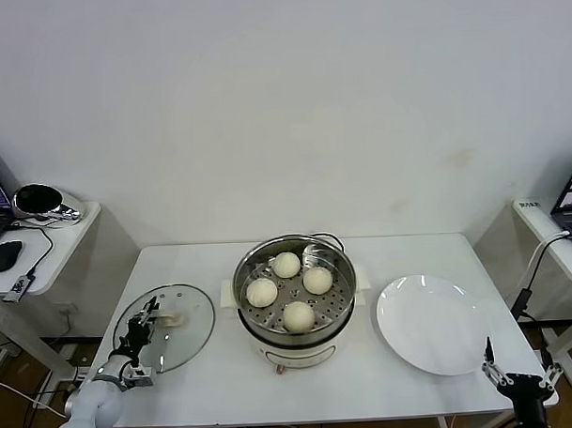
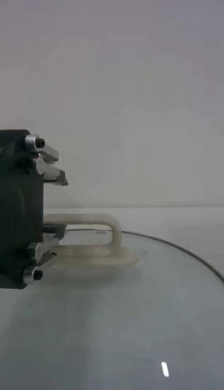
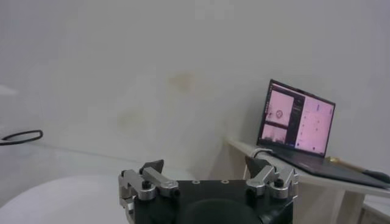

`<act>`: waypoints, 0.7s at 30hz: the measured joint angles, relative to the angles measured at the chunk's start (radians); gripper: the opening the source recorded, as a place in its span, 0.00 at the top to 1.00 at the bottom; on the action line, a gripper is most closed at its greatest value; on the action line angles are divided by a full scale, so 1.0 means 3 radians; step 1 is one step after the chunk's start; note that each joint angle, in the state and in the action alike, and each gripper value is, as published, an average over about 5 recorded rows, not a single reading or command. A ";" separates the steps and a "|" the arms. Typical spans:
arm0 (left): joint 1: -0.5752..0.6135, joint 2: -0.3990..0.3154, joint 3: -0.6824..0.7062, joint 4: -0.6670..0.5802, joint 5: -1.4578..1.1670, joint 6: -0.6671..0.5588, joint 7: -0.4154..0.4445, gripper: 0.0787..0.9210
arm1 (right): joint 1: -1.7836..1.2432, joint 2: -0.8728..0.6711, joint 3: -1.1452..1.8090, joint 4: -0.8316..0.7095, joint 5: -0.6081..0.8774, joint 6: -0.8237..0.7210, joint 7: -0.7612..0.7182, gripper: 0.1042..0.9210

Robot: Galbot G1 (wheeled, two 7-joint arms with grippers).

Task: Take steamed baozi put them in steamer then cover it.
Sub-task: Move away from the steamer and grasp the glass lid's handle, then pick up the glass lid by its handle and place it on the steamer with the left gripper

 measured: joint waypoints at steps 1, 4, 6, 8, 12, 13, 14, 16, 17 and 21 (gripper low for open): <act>0.0003 -0.0001 0.0000 0.0005 -0.0007 -0.0007 -0.0010 0.82 | -0.0002 0.0000 0.0000 0.0000 -0.0001 0.0001 0.0000 0.12; 0.0020 -0.0006 -0.0009 0.0006 -0.0034 -0.0026 -0.0048 0.90 | -0.0009 0.0001 -0.0001 0.0006 -0.0007 0.0003 -0.0001 0.12; 0.0039 -0.0007 -0.0025 -0.0007 -0.0055 -0.0034 -0.0076 0.92 | -0.0014 0.0000 -0.0002 0.0011 -0.0011 0.0005 -0.0002 0.12; 0.0069 -0.0005 -0.0051 -0.0041 -0.0077 -0.0031 -0.0096 0.92 | -0.0018 -0.0002 -0.0004 0.0018 -0.0018 0.0007 -0.0003 0.12; 0.0177 0.0016 -0.0130 -0.0216 -0.0142 0.0017 -0.0103 0.92 | -0.0024 -0.0005 -0.0019 0.0029 -0.0034 0.0011 -0.0005 0.12; 0.0213 0.0024 -0.0155 -0.0282 -0.0164 0.0038 -0.0098 0.92 | -0.0024 -0.0005 -0.0025 0.0031 -0.0039 0.0013 -0.0005 0.12; 0.0256 0.0034 -0.0183 -0.0358 -0.0189 0.0065 -0.0091 0.92 | -0.0024 -0.0006 -0.0031 0.0032 -0.0043 0.0016 -0.0006 0.12; 0.0354 0.0055 -0.0247 -0.0527 -0.0243 0.0133 -0.0065 0.92 | -0.0023 -0.0009 -0.0047 0.0032 -0.0052 0.0021 -0.0006 0.12; 0.0411 0.0067 -0.0282 -0.0620 -0.0274 0.0177 -0.0047 0.92 | -0.0022 -0.0011 -0.0054 0.0031 -0.0056 0.0023 -0.0007 0.12; 0.0666 0.0129 -0.0441 -0.1025 -0.0410 0.0395 0.0055 0.92 | -0.0016 -0.0020 -0.0094 0.0022 -0.0078 0.0040 -0.0013 0.12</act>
